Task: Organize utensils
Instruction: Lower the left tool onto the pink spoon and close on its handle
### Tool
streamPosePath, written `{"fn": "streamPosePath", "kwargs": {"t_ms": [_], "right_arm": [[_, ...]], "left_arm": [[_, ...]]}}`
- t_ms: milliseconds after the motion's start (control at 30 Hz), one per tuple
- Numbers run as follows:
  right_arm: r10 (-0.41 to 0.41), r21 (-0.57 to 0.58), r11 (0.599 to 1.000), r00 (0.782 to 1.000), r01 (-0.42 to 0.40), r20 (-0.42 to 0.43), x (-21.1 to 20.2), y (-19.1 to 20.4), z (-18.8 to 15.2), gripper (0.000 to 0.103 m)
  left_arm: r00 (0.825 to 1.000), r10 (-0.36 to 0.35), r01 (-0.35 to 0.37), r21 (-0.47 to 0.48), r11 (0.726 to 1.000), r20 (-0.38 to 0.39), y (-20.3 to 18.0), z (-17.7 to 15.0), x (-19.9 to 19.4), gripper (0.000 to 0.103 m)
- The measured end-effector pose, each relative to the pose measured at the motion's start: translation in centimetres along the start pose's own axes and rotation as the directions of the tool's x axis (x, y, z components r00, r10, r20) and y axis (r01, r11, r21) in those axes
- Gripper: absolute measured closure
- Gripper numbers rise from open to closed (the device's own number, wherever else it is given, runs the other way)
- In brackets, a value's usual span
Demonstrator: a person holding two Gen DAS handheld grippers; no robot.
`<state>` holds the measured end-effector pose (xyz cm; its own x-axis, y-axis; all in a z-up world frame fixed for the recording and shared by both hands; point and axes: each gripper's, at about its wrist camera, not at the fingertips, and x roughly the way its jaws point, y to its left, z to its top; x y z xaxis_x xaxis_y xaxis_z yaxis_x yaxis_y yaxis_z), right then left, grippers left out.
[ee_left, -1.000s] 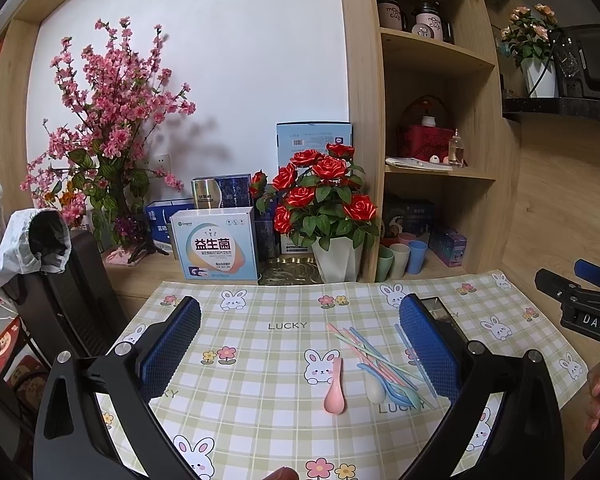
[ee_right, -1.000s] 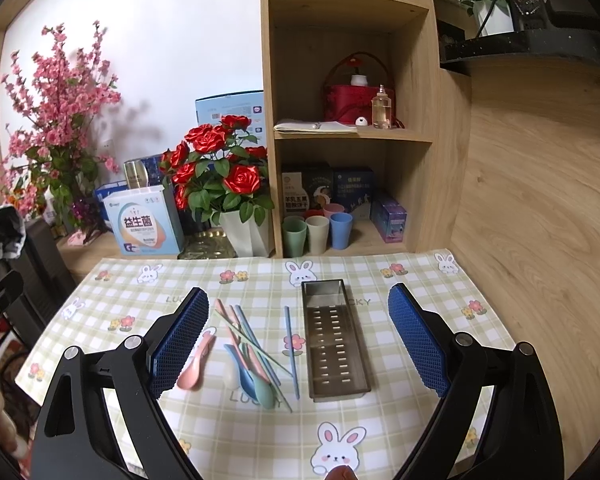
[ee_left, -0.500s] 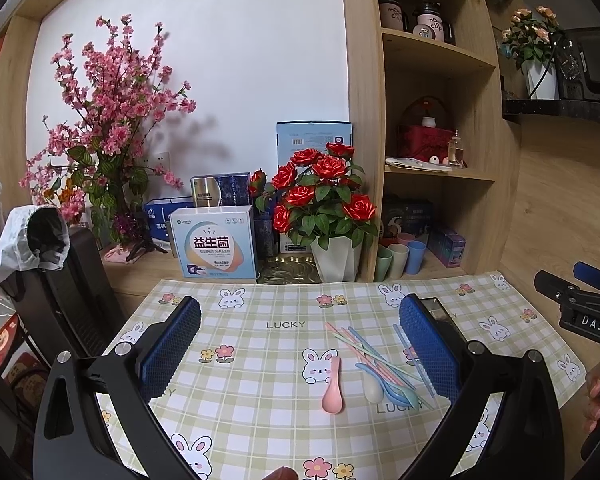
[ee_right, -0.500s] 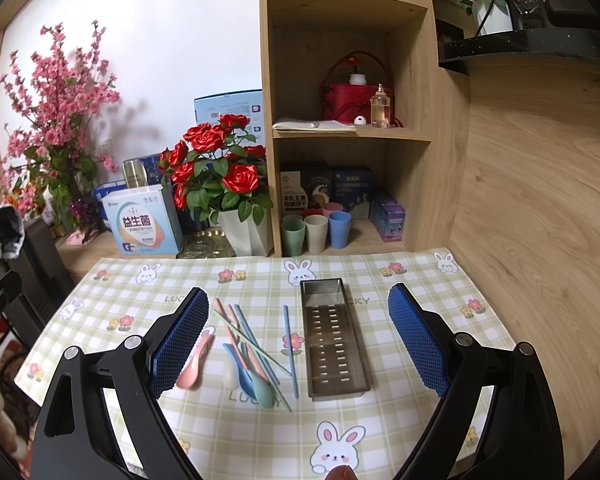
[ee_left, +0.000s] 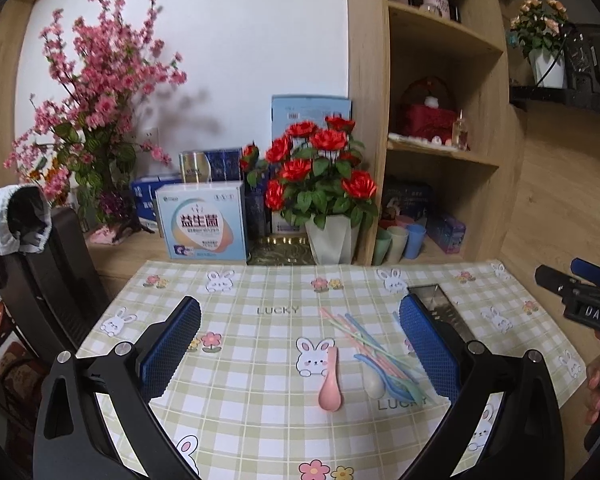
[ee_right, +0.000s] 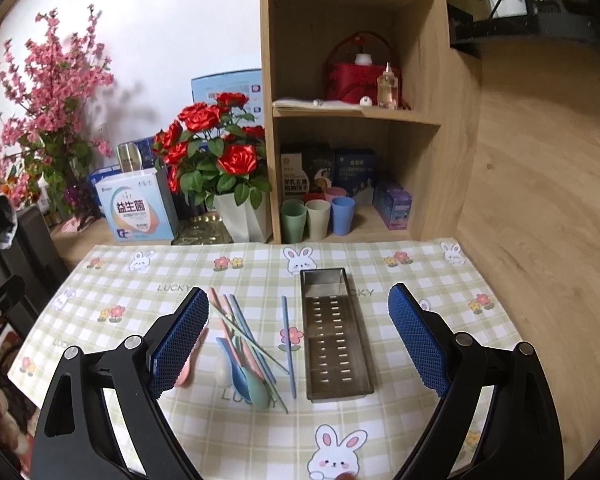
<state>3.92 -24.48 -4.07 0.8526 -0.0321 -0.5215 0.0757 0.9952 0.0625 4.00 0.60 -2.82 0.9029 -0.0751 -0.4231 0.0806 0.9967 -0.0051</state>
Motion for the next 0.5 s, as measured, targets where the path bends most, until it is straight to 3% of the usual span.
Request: {"fn": "streamPosePath", "kwargs": {"t_ms": [100, 233, 367, 500], "right_arm": [[0.017, 0.001, 1.000, 0.999, -0.017, -0.032, 2.4, -0.3, -0.6, 0.015], [0.051, 0.020, 0.999, 0.993, -0.049, -0.102, 6.4, -1.0, -2.2, 0.015], [0.071, 0.045, 0.997, 0.985, -0.064, -0.160, 9.6, -1.4, -4.1, 0.015], [0.080, 0.064, 0.996, 0.974, -0.068, -0.214, 12.4, -1.9, -5.5, 0.015]], "left_arm": [[0.999, -0.004, 0.005, 0.002, 1.000, -0.040, 0.9, -0.9, 2.2, 0.008], [0.990, -0.038, 0.037, -0.006, 0.999, -0.138, 2.3, -2.7, 6.0, 0.027], [0.965, -0.086, 0.083, -0.024, 0.996, -0.247, 2.7, -5.1, 10.1, 0.040], [0.932, -0.157, 0.162, -0.012, 0.987, -0.327, 1.5, -7.6, 14.1, 0.045]]}}
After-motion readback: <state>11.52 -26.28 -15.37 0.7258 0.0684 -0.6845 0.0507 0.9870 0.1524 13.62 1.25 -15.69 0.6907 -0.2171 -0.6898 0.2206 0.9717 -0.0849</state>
